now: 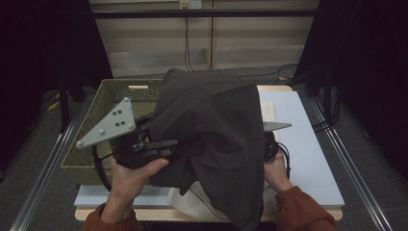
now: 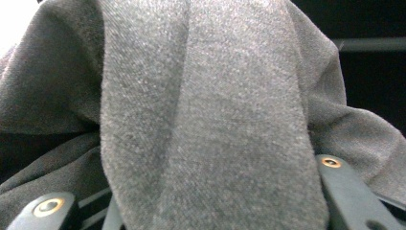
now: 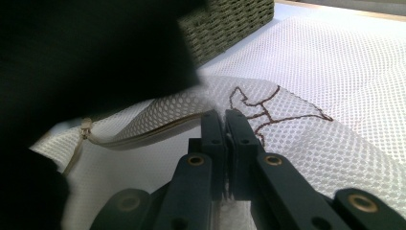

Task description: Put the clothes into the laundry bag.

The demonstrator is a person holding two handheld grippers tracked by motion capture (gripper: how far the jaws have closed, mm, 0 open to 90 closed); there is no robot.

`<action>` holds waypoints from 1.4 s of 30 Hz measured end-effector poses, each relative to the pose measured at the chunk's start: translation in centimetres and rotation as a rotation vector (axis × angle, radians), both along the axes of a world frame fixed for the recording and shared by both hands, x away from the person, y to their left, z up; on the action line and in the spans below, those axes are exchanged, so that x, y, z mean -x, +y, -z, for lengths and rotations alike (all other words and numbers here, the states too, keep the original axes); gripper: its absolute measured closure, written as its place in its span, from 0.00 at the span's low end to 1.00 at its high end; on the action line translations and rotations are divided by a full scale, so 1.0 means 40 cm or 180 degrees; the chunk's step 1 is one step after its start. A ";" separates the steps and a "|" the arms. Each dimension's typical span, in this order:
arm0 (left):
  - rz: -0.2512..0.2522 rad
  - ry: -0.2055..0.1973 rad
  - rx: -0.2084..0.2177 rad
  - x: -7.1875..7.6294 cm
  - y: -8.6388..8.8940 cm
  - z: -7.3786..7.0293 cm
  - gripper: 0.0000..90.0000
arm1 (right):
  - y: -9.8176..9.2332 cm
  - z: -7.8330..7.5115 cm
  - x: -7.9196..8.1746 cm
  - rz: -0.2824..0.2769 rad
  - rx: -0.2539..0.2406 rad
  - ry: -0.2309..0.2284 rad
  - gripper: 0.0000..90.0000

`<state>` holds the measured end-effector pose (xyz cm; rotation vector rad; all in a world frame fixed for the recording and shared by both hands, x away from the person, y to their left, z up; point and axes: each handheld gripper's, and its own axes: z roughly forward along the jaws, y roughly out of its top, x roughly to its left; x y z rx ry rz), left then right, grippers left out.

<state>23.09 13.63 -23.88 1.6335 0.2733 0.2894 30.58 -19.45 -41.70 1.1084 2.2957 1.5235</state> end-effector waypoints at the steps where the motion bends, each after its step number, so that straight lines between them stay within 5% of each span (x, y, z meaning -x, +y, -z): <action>1: -0.0025 0.0033 -0.0029 -0.005 -0.007 0.011 0.61 | -0.001 -0.001 0.000 0.0000 -0.0014 0.0010 0.98; 13: -0.0187 0.0147 -0.0252 -0.041 0.000 0.118 0.61 | -0.002 0.006 -0.005 0.0005 -0.0047 0.0070 0.98; 22: -0.0190 0.0303 -0.0606 -0.050 -0.019 0.206 0.60 | 0.001 0.012 -0.009 0.0034 -0.0016 0.0131 0.98; 34: -0.0096 0.0324 -0.0949 -0.031 -0.075 0.274 0.60 | -0.006 0.019 -0.012 0.0066 -0.0103 0.0236 0.98; 42: -0.0136 0.0452 -0.1112 -0.036 -0.066 0.322 0.60 | -0.007 0.025 -0.017 0.0098 -0.0104 0.0280 0.98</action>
